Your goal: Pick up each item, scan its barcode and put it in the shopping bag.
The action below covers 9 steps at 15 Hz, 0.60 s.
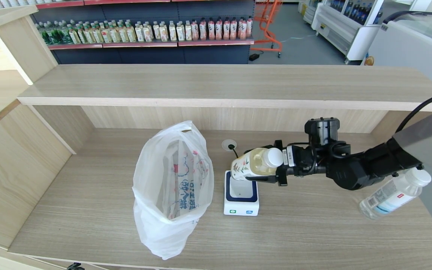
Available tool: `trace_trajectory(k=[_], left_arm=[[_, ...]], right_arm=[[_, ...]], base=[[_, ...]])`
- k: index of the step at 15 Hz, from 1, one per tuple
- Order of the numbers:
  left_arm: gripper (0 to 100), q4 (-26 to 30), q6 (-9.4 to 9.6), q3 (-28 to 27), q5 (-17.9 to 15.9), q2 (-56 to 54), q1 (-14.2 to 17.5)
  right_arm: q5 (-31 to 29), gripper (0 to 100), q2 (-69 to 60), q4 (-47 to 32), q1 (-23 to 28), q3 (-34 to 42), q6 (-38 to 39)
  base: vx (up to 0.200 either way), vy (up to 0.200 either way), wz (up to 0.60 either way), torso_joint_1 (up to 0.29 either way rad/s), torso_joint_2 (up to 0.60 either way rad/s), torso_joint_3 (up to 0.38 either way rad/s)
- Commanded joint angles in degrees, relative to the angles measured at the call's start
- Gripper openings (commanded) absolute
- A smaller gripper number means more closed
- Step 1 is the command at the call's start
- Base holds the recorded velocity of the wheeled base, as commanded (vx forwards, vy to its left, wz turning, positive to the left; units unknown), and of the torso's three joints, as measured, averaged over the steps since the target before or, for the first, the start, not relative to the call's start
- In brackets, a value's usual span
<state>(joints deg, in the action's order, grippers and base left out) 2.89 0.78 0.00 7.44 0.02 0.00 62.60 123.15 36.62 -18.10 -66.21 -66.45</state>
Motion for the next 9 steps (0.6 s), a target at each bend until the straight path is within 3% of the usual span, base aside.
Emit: trace_trajectory(k=[1,9], left_arm=[[100,0.01,0.01,0.0,0.03,0.06,0.0],[100,0.01,0.01,0.0,0.03,-0.02,0.0]], right_arm=[[0.33,0,2.36,-0.15,0.0,-1.38,-0.96],[0.86,0,2.8,-0.23,0.0,-1.64,-1.58]], base=[[0.0,0.0,0.0,0.0,0.0,0.0],[0.0,0.0,0.0,0.0,0.0,0.0]])
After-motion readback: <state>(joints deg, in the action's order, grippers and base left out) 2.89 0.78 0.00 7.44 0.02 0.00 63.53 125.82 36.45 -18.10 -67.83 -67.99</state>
